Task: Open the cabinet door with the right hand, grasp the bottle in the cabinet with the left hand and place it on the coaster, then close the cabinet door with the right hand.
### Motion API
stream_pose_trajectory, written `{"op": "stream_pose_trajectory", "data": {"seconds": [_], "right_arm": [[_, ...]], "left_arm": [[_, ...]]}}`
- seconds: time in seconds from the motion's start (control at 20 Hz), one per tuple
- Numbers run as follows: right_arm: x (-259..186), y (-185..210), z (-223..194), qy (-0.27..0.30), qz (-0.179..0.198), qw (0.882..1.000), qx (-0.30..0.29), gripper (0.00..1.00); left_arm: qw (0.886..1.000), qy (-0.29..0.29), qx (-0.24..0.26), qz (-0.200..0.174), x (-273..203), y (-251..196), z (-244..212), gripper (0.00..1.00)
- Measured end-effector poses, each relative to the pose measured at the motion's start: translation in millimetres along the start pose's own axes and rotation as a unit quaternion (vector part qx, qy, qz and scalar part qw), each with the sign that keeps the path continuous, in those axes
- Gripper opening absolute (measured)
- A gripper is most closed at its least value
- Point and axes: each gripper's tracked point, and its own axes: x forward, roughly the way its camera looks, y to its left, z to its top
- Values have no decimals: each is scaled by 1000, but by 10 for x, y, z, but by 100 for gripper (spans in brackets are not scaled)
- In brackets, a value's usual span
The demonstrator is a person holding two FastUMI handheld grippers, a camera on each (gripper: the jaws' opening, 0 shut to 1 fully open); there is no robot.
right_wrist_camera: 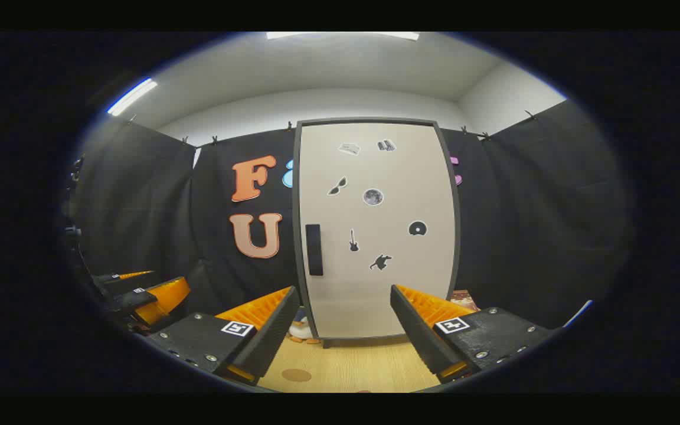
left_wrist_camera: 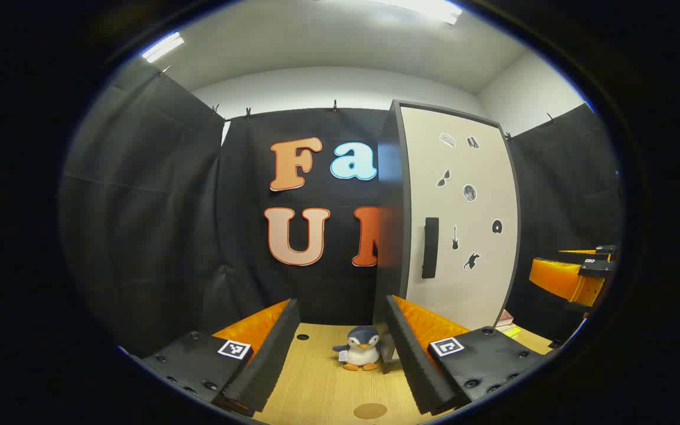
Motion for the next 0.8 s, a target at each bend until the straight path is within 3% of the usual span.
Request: {"op": "stream_pose_trajectory", "data": {"seconds": [0.35, 0.4, 0.45, 0.5, 0.55, 0.8], "right_arm": [[12, 34, -6, 1, 1, 1000, 0, 96], [13, 42, -4, 1, 1, 1000, 0, 100], [20, 54, -3, 2, 2, 1000, -1, 96], [16, 66, -1, 2, 3, 1000, 0, 100], [16, 70, -2, 2, 3, 1000, -1, 96], [31, 78, -12, 3, 3, 1000, -1, 96]], "left_arm": [[1000, -1, 3, 0, -1, 34, 3, 95], [1000, -1, 2, 1, -1, 32, 5, 95], [1000, -1, 2, 2, -3, 55, 6, 95], [1000, -1, 2, 1, 3, 58, 4, 95], [1000, 0, 1, 1, 13, 54, -14, 95], [1000, 2, -3, -3, 28, 60, -16, 95]]}}
